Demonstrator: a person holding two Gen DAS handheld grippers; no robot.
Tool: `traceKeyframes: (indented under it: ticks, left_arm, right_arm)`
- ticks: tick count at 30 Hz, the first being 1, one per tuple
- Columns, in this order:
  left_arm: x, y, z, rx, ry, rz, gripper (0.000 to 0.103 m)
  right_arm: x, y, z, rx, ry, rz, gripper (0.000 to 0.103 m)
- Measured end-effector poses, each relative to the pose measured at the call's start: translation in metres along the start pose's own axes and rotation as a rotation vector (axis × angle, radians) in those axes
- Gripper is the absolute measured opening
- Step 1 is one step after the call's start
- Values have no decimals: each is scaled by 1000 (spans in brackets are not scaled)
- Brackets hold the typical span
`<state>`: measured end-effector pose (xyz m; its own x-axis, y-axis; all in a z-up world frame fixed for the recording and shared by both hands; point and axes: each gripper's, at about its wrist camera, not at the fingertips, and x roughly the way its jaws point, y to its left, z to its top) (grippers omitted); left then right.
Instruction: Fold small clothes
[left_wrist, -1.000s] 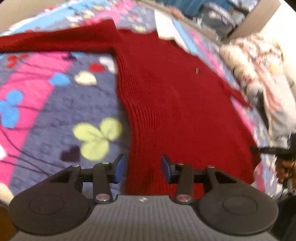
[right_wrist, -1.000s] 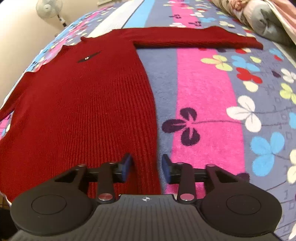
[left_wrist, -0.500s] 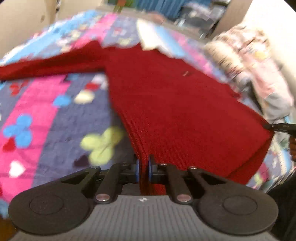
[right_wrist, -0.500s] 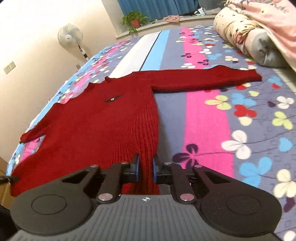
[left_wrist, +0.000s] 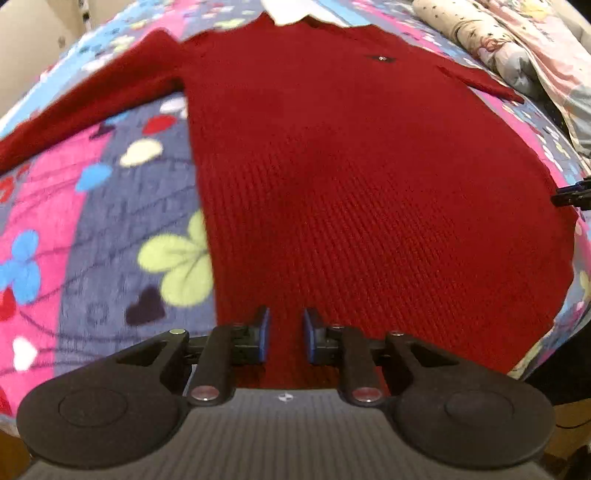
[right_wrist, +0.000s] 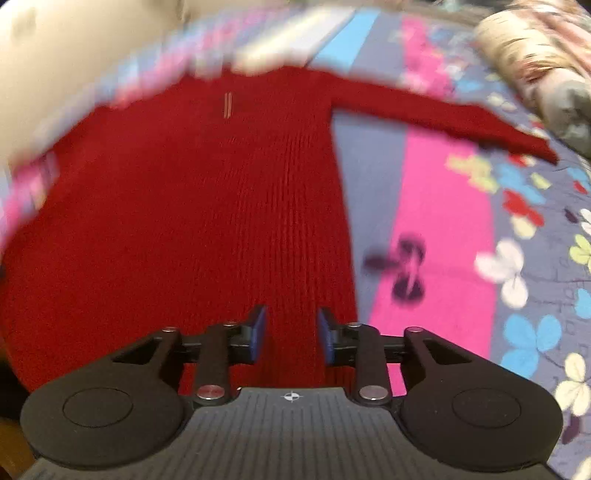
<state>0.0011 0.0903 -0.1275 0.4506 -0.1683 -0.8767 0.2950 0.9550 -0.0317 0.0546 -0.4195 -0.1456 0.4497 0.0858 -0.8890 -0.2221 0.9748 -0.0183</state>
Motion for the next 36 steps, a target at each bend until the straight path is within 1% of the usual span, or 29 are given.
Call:
traceKeyframes:
  ticks: [1,2,3,4,6,8,10,15,17,20,22,24,26,27,29,30,31,34,35,36]
  left_arm:
    - [-5,-1,2,-10,-37,-10,24]
    - [-9,-1,2,-22,-63,-21,29]
    - [-9,-1,2,-31,-66,-20,31]
    - [-7,-1,2,-31,-54,-11,31]
    - [-1,-4,-1,-13,-22,22,31]
    - [-4,-9,-4,8,-32,35,31]
    - [-4,-9,-4,8,-38,34,31]
    - [-3,-8,-2,4,-40,37,31]
    - [-1,-6,1,4,-40,38,31]
    - [-7,-6,0,-3,-55,42,31]
    - [-12,-4,2,-18,-92,42,31]
    - [-21,-1,5,-43,-154,36,31]
    - [-23,3,8,-66,-180,24,32]
    - [-19,4,8,-74,-155,29,32]
    - [0,4,6,-67,-50,52,31]
    - [2,2,5,-51,-44,58,31]
    - [1,-1,6,-40,-56,67,32]
    - [-17,-1,15,-53,-167,57,36]
    - [-24,1,18,-67,-211,64,39]
    - [-31,3,22,-84,-256,81,45]
  right_arm:
    - [2,5,-1,-38,-2,-16,33]
    - [-1,9,2,-45,-19,-14,33]
    - [-6,7,3,-30,-40,3,37]
    - [-8,4,5,-5,-51,22,40]
    - [-6,3,3,8,-37,13,40]
    - [-4,5,4,-16,-34,-5,40]
    - [-12,10,7,-10,-74,-7,40]
    - [-29,8,15,47,-191,40,40]
    - [-30,8,17,69,-214,57,40]
    - [-25,9,20,85,-214,73,40]
    - [-17,10,20,84,-198,81,40]
    - [-4,13,20,65,-149,64,40]
    - [10,21,18,38,-59,14,40]
    - [12,22,18,25,-56,6,42]
    - [9,23,22,32,-70,9,42]
    - [6,21,25,53,-83,17,42]
    - [2,19,29,74,-104,28,42]
    - [-11,20,36,87,-193,36,42]
    - [-16,22,39,89,-226,32,42]
    - [-19,23,42,93,-251,32,42]
